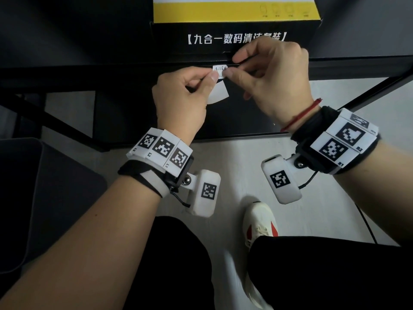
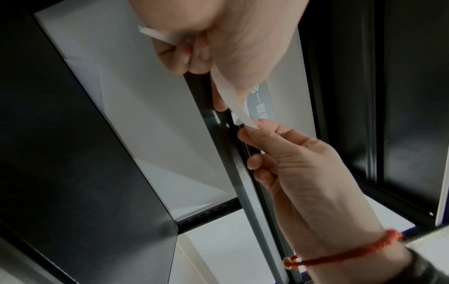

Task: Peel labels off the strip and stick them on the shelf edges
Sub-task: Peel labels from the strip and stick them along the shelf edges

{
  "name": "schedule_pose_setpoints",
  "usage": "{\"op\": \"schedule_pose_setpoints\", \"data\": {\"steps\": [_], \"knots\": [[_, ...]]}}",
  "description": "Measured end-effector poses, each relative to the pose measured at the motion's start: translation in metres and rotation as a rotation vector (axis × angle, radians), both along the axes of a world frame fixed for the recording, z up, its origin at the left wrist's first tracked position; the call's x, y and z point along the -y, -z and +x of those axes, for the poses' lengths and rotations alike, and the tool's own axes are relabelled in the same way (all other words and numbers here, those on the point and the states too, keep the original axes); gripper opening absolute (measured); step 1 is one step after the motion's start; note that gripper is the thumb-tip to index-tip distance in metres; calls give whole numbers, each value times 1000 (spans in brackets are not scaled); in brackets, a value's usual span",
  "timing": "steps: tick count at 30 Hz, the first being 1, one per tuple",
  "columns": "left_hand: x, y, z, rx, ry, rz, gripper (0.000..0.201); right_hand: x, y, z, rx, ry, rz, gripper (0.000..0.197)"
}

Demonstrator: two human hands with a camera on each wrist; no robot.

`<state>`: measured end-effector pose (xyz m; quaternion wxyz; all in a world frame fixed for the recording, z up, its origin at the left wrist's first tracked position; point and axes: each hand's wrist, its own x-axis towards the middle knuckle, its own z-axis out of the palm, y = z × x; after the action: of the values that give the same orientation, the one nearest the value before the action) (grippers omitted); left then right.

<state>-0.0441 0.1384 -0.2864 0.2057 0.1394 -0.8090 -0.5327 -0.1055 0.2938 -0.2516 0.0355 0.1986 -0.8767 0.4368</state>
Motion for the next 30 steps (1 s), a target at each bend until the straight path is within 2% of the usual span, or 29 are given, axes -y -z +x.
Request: {"op": "schedule_pose_setpoints", "data": {"steps": [6, 19, 30], "knots": [[-1, 1, 1, -13, 14, -8, 13, 0, -2, 2, -29, 5, 21, 24], [-3, 5, 0, -42, 1, 110, 7, 0, 1, 1, -60, 3, 78, 24], [-2, 4, -2, 1, -40, 75, 15, 10, 5, 1, -71, 35, 124, 24]]}}
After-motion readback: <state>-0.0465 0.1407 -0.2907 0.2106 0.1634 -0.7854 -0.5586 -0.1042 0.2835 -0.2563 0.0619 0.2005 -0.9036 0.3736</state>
